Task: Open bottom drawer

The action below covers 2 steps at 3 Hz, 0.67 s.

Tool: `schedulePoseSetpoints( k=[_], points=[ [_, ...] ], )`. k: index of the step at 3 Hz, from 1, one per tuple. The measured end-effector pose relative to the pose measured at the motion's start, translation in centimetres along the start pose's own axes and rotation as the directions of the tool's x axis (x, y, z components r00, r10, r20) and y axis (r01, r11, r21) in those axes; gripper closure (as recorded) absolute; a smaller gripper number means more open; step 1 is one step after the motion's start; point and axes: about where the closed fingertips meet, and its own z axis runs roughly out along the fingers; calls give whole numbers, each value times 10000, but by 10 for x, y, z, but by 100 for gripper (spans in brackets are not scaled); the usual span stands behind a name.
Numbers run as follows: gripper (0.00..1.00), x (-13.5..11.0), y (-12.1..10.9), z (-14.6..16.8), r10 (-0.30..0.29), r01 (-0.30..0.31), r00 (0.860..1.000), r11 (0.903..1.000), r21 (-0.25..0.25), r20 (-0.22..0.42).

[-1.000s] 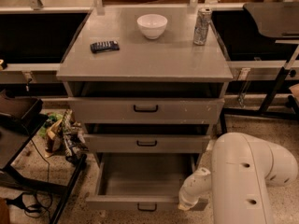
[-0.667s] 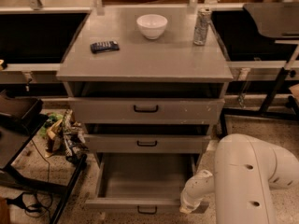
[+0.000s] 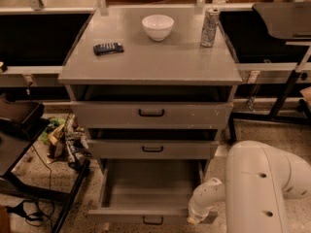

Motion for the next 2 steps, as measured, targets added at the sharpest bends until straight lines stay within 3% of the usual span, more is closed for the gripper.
schedulePoseSetpoints(
  k=[1, 2],
  points=[
    [100, 0, 0, 0, -1, 1, 10000, 10000, -2, 1],
    [100, 5, 12, 2, -98, 101, 9999, 9994, -320, 93]
  ],
)
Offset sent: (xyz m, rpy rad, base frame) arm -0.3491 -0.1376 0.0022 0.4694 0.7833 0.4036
